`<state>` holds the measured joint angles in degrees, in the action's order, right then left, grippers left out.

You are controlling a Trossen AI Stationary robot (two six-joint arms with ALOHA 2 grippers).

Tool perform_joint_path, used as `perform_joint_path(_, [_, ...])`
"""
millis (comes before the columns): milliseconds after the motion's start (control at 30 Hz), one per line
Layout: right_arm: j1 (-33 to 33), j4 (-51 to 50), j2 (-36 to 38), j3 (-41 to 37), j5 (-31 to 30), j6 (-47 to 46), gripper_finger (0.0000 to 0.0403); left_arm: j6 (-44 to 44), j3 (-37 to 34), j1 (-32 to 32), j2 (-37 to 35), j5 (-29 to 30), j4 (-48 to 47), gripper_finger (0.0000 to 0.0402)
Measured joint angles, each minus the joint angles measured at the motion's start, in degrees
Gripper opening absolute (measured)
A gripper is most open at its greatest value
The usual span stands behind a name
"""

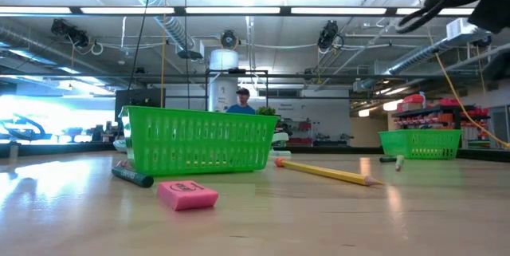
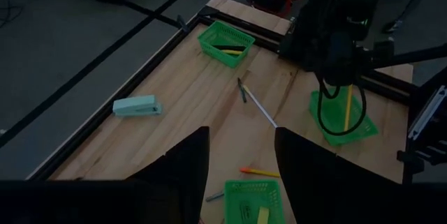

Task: Sort crayons/erasers/pens/pencils in bins
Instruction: Put the right yellow pencil into the bottom right green bin, then put the white pencil into the bottom right green bin

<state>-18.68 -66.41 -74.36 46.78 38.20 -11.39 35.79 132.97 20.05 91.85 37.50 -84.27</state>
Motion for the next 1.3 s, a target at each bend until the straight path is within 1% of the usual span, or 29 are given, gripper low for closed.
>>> perform_joint_path(133, [0.0, 2.4, -1.8, 0.0, -0.1, -0.2, 0.0031, -0.1, 0.0, 0.0, 0.0, 0.0, 0.0, 0.0172])
perform_joint_path(600, [0.0, 2.3, -6.4, 0.0, -0.1, -0.2, 0.0031, -0.1, 0.0, 0.0, 0.0, 0.0, 0.0, 0.0172])
perform_joint_path(700, [0.0, 2.3, -6.6, 0.0, -0.3, -1.0, 0.0038, -0.1, 0.0, 0.1, 0.0, 0.0, 0.0, 0.0172])
perform_joint_path(967, [0.0, 2.5, -6.6, 0.0, -0.9, -2.4, 0.0075, -0.1, 0.0, 0.1, 0.0, 0.0, 0.0, 0.0172])
perform_joint_path(1067, [0.0, 2.4, -6.6, 0.1, -0.9, -2.9, 0.0077, -0.1, 0.0, 0.1, 0.0, 0.0, 0.0, 0.0172])
perform_joint_path(1200, [0.0, 2.2, -6.3, 0.9, -0.9, -5.9, 0.0078, -0.1, 0.0, 0.1, 0.0, 0.0, 0.0, 0.0172])
perform_joint_path(1300, [0.0, 0.3, -5.5, 2.4, -0.8, -7.1, 0.0078, -0.2, 0.0, 0.1, 0.0, -0.1, 0.0, 0.0172])
